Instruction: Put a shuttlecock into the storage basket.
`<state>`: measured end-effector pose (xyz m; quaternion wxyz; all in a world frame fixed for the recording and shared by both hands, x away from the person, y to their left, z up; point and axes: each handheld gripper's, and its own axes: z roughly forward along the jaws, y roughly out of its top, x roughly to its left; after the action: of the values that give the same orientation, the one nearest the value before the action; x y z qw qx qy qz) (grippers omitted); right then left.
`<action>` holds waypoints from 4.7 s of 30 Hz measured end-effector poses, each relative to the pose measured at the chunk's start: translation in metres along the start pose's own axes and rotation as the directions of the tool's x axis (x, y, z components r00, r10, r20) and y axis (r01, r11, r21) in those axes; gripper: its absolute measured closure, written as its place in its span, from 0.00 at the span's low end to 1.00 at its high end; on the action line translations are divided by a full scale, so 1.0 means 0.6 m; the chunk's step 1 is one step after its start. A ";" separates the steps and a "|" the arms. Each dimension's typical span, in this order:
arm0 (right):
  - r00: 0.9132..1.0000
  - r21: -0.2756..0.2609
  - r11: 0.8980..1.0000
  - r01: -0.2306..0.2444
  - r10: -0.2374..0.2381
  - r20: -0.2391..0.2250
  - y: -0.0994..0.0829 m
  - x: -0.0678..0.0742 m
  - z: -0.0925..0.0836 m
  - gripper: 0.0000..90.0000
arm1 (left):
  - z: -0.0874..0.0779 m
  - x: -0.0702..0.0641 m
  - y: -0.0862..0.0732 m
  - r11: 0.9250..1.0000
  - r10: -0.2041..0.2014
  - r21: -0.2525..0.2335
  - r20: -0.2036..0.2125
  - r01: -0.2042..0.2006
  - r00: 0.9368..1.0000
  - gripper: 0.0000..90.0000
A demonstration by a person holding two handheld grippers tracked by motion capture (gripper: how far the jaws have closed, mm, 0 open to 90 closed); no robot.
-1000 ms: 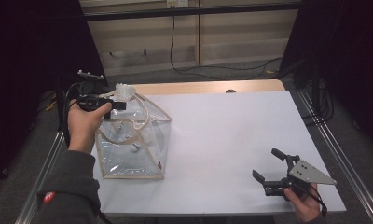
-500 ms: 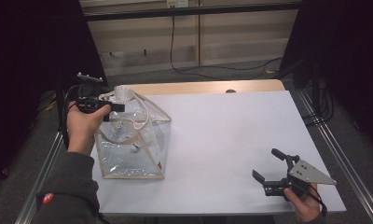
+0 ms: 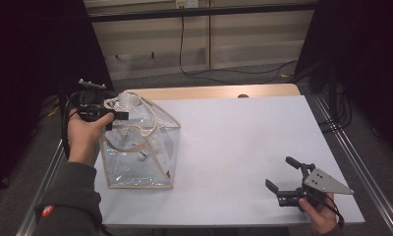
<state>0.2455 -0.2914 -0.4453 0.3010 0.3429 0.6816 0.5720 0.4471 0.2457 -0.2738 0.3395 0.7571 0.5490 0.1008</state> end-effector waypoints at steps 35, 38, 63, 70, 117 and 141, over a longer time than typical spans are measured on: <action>1.000 -0.005 1.000 -0.002 0.002 -0.002 0.001 0.001 0.000 0.01 | -0.023 -0.022 0.001 0.997 0.068 0.014 0.132 -0.071 0.989 0.51; 1.000 -0.002 1.000 0.001 -0.001 -0.001 0.001 0.001 0.001 0.01 | -0.025 -0.025 0.001 0.997 0.068 0.009 0.144 -0.070 0.987 0.49; 1.000 -0.007 1.000 0.004 -0.004 -0.003 0.002 0.003 0.004 0.01 | -0.030 -0.041 -0.008 0.995 0.093 0.016 0.221 -0.098 0.971 0.19; 1.000 -0.002 1.000 -0.001 0.001 -0.004 0.002 0.004 0.003 0.01 | -0.040 -0.041 -0.012 0.993 0.114 0.005 0.250 -0.119 0.962 0.12; 1.000 0.002 1.000 0.005 -0.005 0.000 0.002 0.004 0.002 0.01 | -0.048 -0.045 -0.064 0.981 0.185 -0.016 0.355 -0.192 0.916 0.08; 1.000 -0.002 1.000 -0.001 0.001 0.004 0.002 0.004 0.000 0.01 | -0.032 -0.049 -0.089 0.978 0.197 -0.005 0.374 -0.210 0.906 0.12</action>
<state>0.2442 -0.2892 -0.4442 0.3025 0.3439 0.6803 0.5722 0.3855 0.2358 -0.2863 0.4113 0.8215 0.3944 -0.0194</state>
